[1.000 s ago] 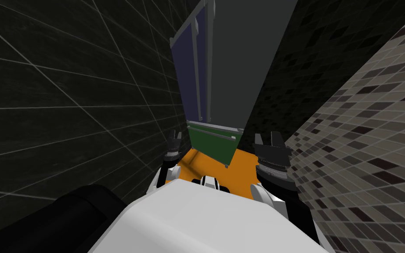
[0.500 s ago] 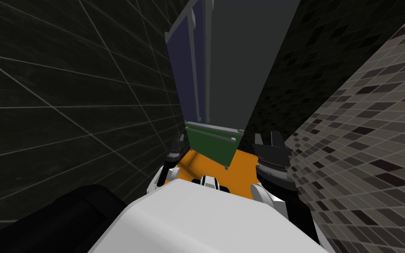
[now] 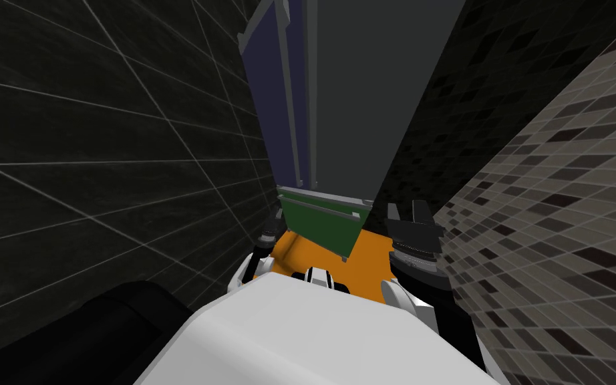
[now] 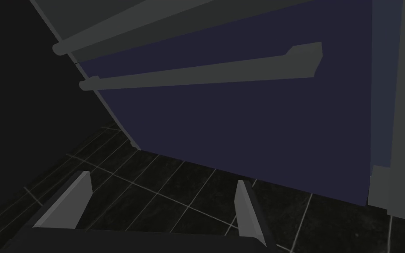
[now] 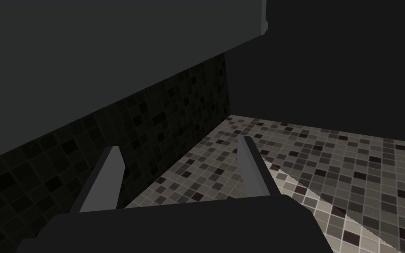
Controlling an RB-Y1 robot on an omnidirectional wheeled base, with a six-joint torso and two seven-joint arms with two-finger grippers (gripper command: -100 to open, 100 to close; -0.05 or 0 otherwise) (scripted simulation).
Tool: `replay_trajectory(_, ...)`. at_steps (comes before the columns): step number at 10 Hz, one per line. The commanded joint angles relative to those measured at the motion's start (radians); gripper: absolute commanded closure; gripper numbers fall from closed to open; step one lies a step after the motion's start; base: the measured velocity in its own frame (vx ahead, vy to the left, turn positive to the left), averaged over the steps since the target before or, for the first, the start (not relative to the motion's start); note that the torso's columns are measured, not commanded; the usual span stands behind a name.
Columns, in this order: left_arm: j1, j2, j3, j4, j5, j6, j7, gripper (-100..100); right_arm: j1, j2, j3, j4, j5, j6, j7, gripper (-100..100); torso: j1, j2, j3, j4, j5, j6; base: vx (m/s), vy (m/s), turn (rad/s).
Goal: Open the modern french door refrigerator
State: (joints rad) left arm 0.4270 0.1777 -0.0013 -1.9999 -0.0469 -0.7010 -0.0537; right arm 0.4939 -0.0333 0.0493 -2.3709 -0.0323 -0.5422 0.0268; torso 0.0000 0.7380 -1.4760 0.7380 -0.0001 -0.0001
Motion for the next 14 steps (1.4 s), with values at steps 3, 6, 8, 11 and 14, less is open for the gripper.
replay_trajectory(3,-0.014,0.003,-0.016,0.108,-0.013,-0.048,-0.019,-100,0.0,0.0,0.0,0.0,0.0,0.0,0.0,0,0.0,0.002,0.001,0.001,0.0,0.0,0.086,0.011,-0.041)
replay_trajectory(6,-0.026,0.001,-0.03,0.198,-0.025,-0.088,-0.035,-100,0.0,0.0,0.0,0.0,0.0,0.0,0.0,0,0.0,-0.002,-0.001,-0.001,0.0,0.0,0.12,0.018,-0.068)
replay_trajectory(8,-0.031,0.0,-0.035,0.236,-0.029,-0.102,-0.041,-100,0.0,0.0,0.0,0.0,0.0,0.0,0.0,0,0.0,0.001,0.0,0.0,0.0,0.0,0.087,0.013,-0.027)
replay_trajectory(11,-0.039,-0.003,-0.044,0.295,-0.037,-0.13,-0.052,-100,0.0,0.0,0.0,0.0,0.0,0.0,0.0,0,0.0,0.002,0.001,0.001,0.0,0.0,0.073,0.009,-0.049)
replay_trajectory(14,-0.048,-0.008,-0.054,0.366,-0.045,-0.158,-0.063,-100,0.0,0.0,0.0,0.0,0.0,0.0,0.0,0,0.0,-0.001,-0.001,0.0,0.0,0.0,0.102,0.016,-0.047)
